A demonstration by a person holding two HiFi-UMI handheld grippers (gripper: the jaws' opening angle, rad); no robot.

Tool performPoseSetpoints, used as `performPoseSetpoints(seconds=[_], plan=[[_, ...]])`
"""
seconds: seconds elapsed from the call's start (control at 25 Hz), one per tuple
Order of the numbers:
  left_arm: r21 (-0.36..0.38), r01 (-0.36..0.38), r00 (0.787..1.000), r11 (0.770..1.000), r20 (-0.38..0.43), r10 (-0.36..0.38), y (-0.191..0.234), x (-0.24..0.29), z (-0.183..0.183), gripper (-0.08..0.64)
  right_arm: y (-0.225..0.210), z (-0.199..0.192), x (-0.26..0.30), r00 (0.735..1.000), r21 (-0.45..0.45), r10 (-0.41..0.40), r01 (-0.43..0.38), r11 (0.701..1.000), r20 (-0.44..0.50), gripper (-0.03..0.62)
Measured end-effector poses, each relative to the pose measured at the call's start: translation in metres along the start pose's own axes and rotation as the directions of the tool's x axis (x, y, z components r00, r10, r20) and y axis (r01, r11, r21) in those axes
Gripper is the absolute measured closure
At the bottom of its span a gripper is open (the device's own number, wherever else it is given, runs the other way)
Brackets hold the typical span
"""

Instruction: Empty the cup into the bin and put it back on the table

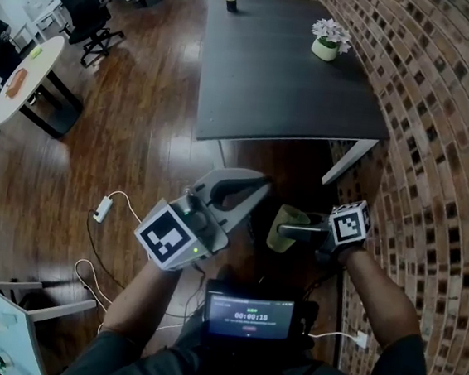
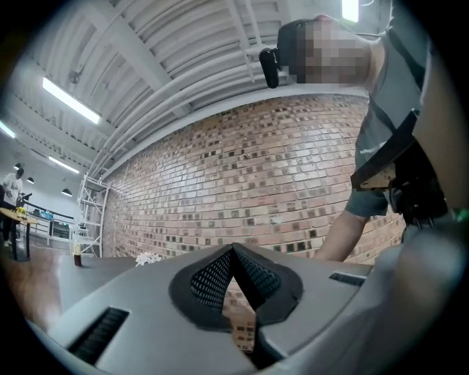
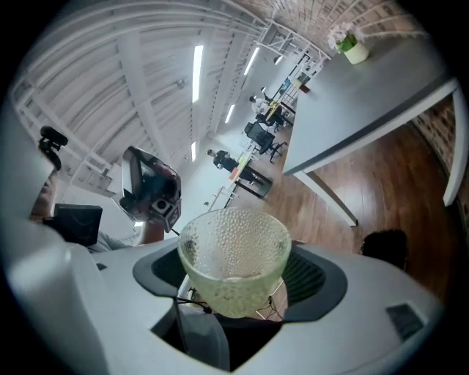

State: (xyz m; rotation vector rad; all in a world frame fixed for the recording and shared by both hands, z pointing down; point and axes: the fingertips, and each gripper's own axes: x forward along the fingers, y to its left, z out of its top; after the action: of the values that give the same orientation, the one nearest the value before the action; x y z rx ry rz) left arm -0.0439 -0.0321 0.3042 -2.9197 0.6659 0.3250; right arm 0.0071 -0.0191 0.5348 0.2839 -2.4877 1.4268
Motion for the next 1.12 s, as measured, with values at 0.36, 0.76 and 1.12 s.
performPoseSetpoints(seconds=[0.36, 0.76, 1.12], plan=[[-0.015, -0.028, 1.000, 0.999, -0.012, 0.028, 0.008, -0.005, -0.006, 0.566, -0.002, -0.002, 0.010, 0.999, 0.087, 0.039, -0.039, 0.995, -0.005, 0.204], [-0.022, -0.033, 0.999, 0.999, -0.014, 0.032, 0.012, -0.003, -0.011, 0.566, -0.021, -0.005, 0.009, 0.999, 0.193, 0.043, -0.038, 0.980, -0.026, 0.204], [-0.029, -0.047, 0.999, 0.998, -0.016, 0.047, 0.015, -0.004, -0.013, 0.566, -0.026, -0.007, 0.013, 0.995, 0.340, 0.100, -0.102, 0.935, 0.022, 0.204]])
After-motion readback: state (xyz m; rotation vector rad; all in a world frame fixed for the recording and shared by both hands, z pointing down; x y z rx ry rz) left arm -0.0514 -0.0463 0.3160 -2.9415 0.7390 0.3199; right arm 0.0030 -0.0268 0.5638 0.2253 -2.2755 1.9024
